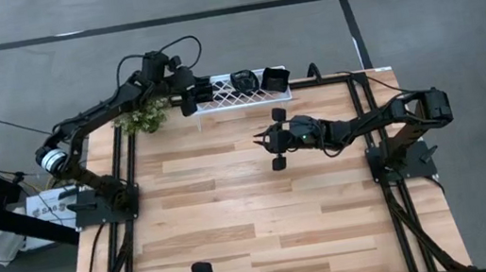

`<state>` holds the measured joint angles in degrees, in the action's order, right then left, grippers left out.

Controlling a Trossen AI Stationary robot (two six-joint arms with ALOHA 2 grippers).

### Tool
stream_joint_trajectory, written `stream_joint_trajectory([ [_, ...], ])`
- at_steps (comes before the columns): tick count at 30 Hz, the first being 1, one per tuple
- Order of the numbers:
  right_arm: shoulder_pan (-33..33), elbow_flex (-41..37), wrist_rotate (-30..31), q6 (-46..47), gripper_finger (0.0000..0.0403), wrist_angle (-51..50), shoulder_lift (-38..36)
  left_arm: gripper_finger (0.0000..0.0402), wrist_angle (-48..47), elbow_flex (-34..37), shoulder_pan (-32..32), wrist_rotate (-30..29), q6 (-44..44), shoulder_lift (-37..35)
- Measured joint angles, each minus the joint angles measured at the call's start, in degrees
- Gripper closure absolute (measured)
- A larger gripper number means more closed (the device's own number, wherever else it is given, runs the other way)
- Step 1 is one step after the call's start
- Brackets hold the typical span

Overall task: Pick & Place Mini shaped plates
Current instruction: Stack the black square plate on top of the black square plate on the shelf

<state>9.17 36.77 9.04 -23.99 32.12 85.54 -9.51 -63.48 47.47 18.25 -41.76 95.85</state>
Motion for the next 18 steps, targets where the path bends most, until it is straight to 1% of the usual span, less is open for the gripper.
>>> stream_joint_trajectory([
  [18, 0.0, 0.0, -0.02, 0.02, 0.0338, -0.02, 0.0, 0.0298, -1.21, 0.0, 1.79, -1.29, 0.25, 0.7],
])
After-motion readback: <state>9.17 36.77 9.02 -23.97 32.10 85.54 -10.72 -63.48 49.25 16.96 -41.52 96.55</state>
